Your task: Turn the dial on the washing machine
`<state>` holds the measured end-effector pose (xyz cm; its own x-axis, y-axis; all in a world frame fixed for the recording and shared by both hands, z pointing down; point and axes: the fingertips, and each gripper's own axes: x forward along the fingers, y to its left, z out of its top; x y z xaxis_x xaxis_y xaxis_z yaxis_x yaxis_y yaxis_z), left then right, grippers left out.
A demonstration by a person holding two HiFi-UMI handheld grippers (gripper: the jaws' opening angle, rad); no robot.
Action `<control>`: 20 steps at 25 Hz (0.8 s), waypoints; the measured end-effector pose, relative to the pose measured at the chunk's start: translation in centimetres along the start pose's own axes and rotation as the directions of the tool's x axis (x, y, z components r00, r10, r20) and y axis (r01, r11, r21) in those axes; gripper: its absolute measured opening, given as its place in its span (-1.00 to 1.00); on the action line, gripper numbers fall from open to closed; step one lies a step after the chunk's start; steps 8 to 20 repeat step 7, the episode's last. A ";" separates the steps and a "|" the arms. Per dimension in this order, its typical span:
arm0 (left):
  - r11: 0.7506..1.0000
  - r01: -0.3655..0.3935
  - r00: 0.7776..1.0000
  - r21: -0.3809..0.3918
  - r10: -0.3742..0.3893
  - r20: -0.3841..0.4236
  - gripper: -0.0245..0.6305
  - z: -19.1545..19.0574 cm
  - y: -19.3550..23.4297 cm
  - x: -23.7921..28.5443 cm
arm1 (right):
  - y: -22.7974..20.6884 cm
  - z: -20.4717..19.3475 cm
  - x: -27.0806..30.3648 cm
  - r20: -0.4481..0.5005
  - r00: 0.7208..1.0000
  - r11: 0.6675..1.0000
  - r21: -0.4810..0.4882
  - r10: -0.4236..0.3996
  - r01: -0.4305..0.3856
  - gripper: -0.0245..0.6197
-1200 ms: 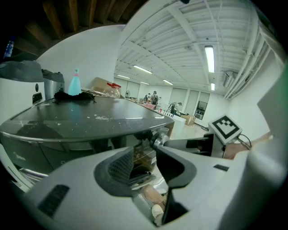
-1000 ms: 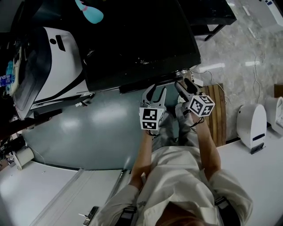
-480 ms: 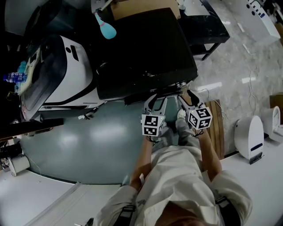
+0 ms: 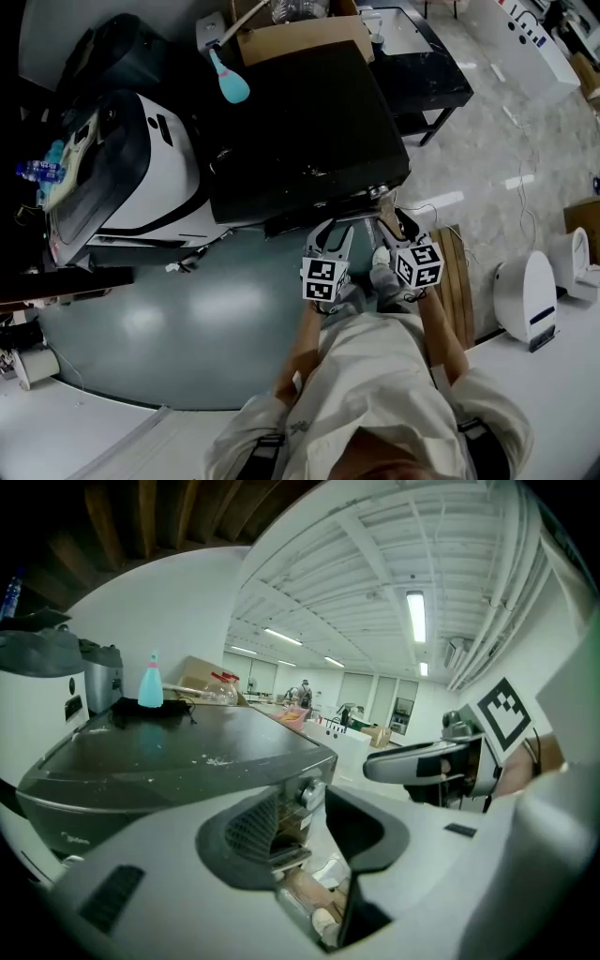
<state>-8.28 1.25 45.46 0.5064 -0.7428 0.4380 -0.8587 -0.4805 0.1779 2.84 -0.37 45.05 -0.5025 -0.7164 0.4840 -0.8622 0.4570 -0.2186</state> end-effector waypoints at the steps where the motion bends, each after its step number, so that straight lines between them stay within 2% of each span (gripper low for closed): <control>1: 1.000 0.005 1.000 0.000 -0.005 -0.001 -0.43 0.0 -0.1 0.1 | 0.0 0.1 0.0 0.000 1.000 1.000 -0.007 -0.002 0.002 -0.21; 7: 1.000 0.019 1.000 -0.005 -0.019 -0.005 -0.43 0.0 -0.4 1.0 | 0.3 0.5 0.2 -0.012 1.000 0.999 -0.044 0.003 -0.003 -0.23; 20: 1.000 0.019 1.000 -0.005 -0.019 -0.005 -0.43 0.0 -0.4 1.0 | 0.3 0.5 0.2 -0.012 1.000 0.999 -0.044 0.003 -0.003 -0.23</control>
